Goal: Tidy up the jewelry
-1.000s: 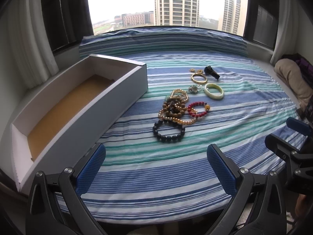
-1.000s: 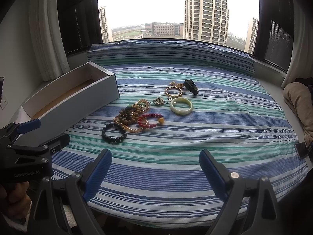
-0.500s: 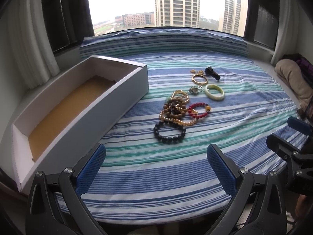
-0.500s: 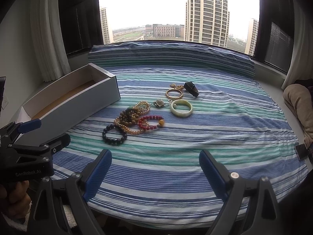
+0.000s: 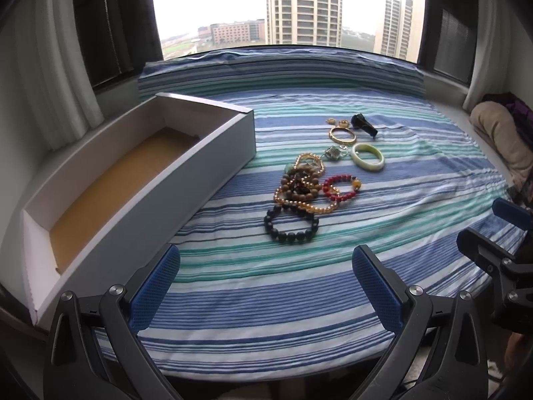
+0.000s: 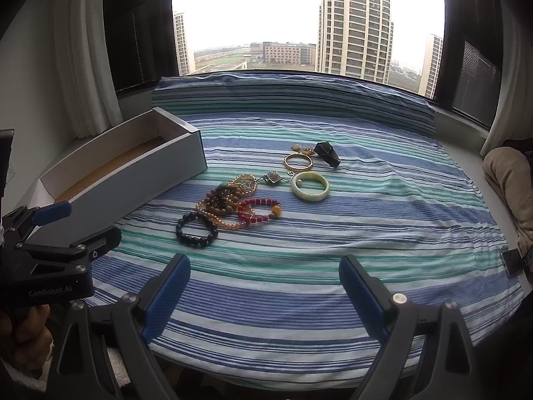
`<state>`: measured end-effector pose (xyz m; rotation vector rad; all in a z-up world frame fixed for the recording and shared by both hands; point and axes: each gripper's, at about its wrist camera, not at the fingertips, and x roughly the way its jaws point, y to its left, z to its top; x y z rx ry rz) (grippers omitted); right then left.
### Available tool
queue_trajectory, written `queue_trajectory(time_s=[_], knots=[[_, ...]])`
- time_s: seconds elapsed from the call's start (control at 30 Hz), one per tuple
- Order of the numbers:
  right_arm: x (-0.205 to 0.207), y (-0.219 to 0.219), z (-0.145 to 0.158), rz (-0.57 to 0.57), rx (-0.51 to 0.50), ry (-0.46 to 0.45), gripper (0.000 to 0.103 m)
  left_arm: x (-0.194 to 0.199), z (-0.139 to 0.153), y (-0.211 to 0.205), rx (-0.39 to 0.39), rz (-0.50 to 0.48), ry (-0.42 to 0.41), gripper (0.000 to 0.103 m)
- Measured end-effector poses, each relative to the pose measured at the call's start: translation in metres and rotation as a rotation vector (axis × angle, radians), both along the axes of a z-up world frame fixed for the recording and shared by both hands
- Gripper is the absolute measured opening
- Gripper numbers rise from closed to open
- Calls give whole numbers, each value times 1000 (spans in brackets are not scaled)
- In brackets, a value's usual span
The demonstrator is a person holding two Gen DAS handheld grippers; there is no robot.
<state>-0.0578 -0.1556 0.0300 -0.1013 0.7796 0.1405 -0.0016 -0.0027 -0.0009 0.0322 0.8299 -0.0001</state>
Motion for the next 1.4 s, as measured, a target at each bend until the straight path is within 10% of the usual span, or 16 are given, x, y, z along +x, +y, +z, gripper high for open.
queue_trajectory(time_s=[1.4], knots=[[2, -2, -6, 7, 37, 22, 93, 6, -13, 4, -34, 0, 59, 103]])
